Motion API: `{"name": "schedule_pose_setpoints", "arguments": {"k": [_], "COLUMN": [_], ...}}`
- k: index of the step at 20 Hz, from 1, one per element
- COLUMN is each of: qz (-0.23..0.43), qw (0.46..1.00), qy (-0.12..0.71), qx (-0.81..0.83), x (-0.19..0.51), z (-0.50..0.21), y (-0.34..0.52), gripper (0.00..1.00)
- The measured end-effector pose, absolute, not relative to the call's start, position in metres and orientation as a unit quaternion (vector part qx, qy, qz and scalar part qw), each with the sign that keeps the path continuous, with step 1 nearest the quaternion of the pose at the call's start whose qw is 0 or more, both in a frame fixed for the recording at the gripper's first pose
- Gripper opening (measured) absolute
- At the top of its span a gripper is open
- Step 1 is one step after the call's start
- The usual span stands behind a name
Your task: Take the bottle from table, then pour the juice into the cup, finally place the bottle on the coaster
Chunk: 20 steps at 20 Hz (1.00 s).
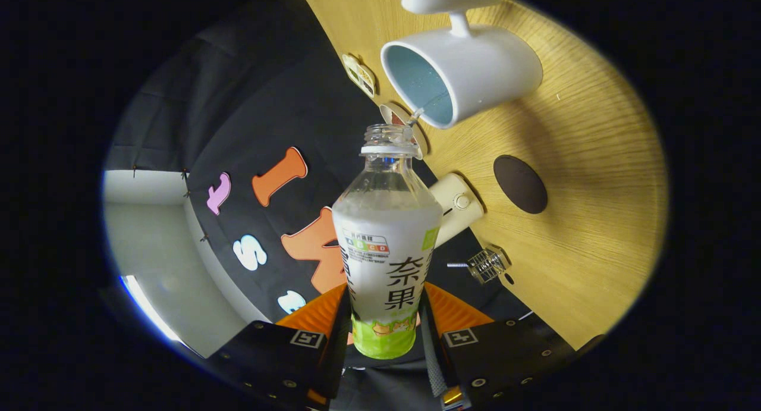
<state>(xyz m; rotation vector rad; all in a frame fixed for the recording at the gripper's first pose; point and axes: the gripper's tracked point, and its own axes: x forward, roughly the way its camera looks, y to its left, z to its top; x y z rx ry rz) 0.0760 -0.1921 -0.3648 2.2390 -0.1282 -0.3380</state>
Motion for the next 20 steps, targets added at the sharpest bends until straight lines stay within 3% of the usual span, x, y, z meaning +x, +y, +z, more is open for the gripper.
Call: {"name": "schedule_pose_setpoints", "arguments": {"k": [15, 20], "qz": [-0.140, -0.139], "qw": [0.372, 0.379], "qy": [-0.102, -0.104], "qx": [0.912, 0.909], "x": [0.074, 0.078], "z": [-0.364, -0.364], "y": [-0.193, -0.190], "gripper": [0.58, 0.58]}}
